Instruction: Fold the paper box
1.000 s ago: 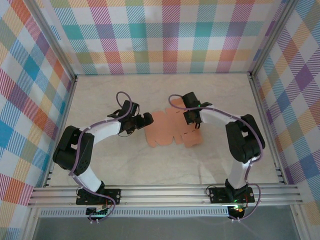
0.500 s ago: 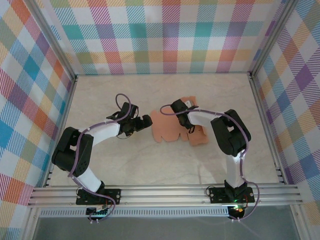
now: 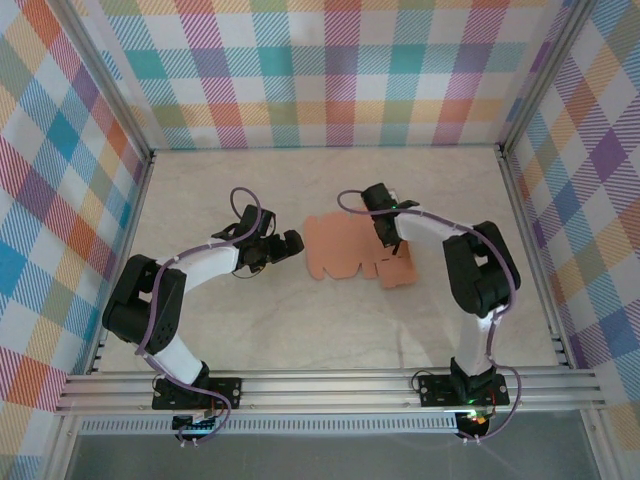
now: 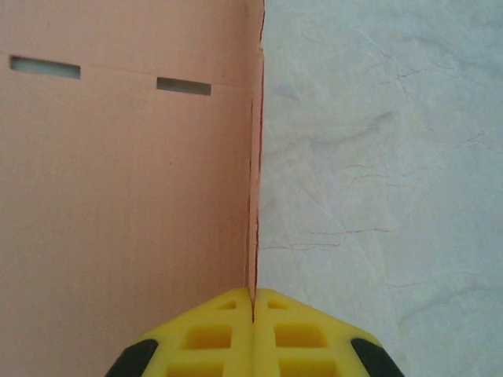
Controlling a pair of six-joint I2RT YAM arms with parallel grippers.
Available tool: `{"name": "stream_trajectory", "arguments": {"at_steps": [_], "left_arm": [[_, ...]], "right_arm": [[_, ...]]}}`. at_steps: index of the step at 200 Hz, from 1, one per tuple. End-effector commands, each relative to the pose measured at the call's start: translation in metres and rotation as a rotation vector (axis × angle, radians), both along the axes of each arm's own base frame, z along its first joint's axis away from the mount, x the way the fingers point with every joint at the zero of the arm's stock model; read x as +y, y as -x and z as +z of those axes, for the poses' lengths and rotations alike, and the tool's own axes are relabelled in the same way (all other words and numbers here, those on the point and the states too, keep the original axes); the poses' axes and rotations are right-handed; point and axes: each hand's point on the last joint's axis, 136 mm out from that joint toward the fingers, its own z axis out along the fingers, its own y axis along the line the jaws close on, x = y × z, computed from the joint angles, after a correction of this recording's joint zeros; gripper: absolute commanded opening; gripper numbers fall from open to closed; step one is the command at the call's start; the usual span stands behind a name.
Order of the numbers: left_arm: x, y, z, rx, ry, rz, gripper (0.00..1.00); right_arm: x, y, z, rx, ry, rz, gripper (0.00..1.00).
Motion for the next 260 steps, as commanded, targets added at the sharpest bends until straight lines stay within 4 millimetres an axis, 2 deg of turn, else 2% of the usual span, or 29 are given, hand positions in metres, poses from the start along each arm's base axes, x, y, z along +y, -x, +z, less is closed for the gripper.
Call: {"name": "stream_trajectory", "arguments": {"at_steps": [1, 19, 37, 53, 71, 88, 115, 137, 172, 198, 211, 232, 245, 260], "left_arm": [[0.004, 0.000, 0.009, -0.022, 0.002, -0.003, 1.00], [0.006, 0.001, 0.009, -0.020, -0.007, -0.004, 1.00], [0.006, 0.002, 0.009, -0.019, -0.012, -0.004, 1.00], [0.007, 0.002, 0.008, -0.019, -0.013, -0.003, 1.00], [0.007, 0.003, 0.007, -0.018, -0.012, -0.001, 1.00], [0.006, 0.002, 0.006, -0.015, -0.005, 0.000, 1.00], [0.005, 0.003, 0.004, -0.016, 0.004, 0.002, 1.00], [0.006, 0.004, 0.003, -0.018, 0.003, 0.009, 1.00], [0.007, 0.006, 0.003, -0.020, 0.001, 0.007, 1.00], [0.010, 0.008, 0.003, -0.022, -0.005, 0.011, 1.00], [0.010, 0.008, 0.002, -0.021, -0.005, 0.012, 1.00], [0.008, 0.008, 0.003, -0.022, 0.003, 0.008, 1.00], [0.008, 0.008, 0.003, -0.026, 0.004, 0.007, 1.00], [0.009, 0.008, 0.003, -0.028, 0.003, 0.010, 1.00]], "right_arm": [[-0.009, 0.001, -0.001, 0.002, 0.195, -0.007, 0.00], [-0.018, -0.001, 0.004, -0.018, 0.273, -0.040, 0.00], [-0.021, -0.002, 0.008, -0.038, 0.277, -0.056, 0.00], [-0.019, 0.003, 0.009, -0.002, 0.140, -0.095, 0.00], [-0.006, 0.005, 0.008, 0.024, -0.037, -0.071, 0.00], [0.002, 0.004, 0.006, 0.038, -0.066, -0.022, 0.00], [0.003, 0.003, -0.002, 0.061, 0.039, 0.016, 0.00], [-0.003, -0.003, 0.001, 0.005, 0.258, 0.037, 0.00], [-0.013, -0.011, -0.001, -0.094, 0.398, -0.006, 0.00], [-0.013, -0.009, 0.003, -0.109, 0.361, -0.011, 0.00], [-0.004, -0.006, -0.002, -0.073, 0.231, 0.006, 0.00], [0.008, -0.001, 0.000, -0.055, 0.051, 0.028, 0.00], [0.011, -0.002, 0.003, -0.059, 0.064, 0.046, 0.00], [0.006, -0.006, 0.004, -0.078, 0.187, 0.058, 0.00]]}}
